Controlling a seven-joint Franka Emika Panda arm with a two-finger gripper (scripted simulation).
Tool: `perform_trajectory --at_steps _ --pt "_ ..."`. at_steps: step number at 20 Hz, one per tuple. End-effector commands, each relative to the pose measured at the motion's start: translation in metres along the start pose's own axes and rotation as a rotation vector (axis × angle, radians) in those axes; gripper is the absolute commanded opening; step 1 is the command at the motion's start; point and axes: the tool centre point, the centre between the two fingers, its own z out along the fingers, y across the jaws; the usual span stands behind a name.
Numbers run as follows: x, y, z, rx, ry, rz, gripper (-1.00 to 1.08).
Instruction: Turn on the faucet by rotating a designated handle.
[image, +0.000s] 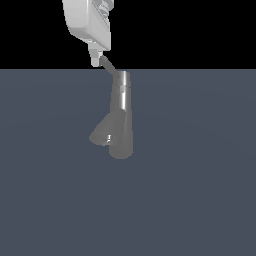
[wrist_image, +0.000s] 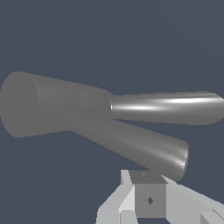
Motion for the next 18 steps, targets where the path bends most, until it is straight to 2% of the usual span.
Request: perform_trajectory --at_steps 1,14,15,16,18 --pt "0.006 0.001 0.0 0.0 0.0 0.0 -1.0" --pt "0.093 0.005 -0.003 -0.005 0.001 0.004 -1.0" --pt "0.093 0.005 -0.003 -0.005 0.001 0.004 -1.0" --pt "0.068 0.005 -0.004 -0.002 -0.001 -0.031 -1.0" --pt "0.076 0.0 -0.002 -0.002 0.0 -0.028 -1.0"
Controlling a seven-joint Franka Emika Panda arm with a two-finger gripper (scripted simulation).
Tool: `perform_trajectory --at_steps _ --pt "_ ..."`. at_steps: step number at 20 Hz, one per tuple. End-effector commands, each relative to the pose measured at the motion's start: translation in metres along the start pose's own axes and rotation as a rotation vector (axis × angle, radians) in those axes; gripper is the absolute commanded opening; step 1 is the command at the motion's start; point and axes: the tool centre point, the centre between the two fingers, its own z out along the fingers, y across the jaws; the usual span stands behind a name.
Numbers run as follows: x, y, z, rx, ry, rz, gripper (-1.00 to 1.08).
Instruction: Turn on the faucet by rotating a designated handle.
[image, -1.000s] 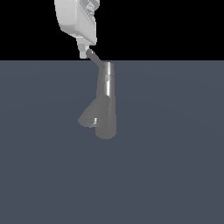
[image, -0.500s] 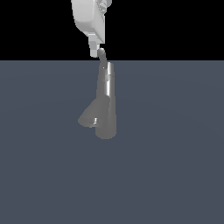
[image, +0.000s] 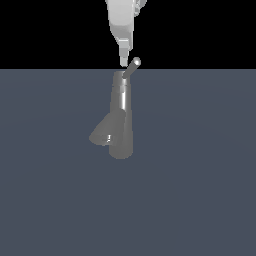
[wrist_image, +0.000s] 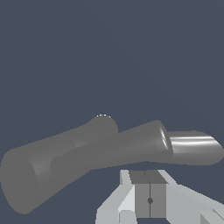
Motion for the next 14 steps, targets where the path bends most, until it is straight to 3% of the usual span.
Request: perform_trajectory --at_steps 1,14 --pt "0.011 -0.005 0.003 -0.002 0.001 0.008 -1.0" --pt "0.062 -0.035 0.016 -0.004 0.002 0.027 -1.0"
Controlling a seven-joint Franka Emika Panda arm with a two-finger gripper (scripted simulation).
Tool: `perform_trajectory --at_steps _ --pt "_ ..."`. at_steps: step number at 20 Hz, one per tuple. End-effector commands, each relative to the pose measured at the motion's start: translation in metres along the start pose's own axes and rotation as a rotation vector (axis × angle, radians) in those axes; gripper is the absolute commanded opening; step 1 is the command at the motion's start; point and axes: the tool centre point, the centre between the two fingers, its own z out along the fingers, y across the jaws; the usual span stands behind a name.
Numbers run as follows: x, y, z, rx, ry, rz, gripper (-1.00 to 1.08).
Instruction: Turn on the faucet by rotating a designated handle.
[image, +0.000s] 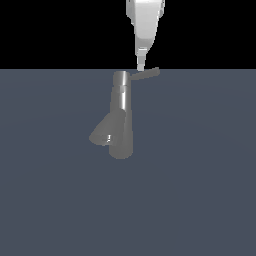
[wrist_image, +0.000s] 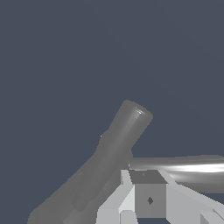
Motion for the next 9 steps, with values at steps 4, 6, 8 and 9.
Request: perform_trajectory --at_steps 4,6,8,9 --pt "0.034 -0.012 0.01 -0.008 0.002 0.029 -1.0" --pt "0.041 -0.016 0.012 -0.008 0.002 0.032 -1.0" --pt "0.048 -0.02 0.014 -0.008 0.003 0.035 -1.0" --pt "0.048 -0.02 0.014 -0.008 0.003 0.035 -1.0"
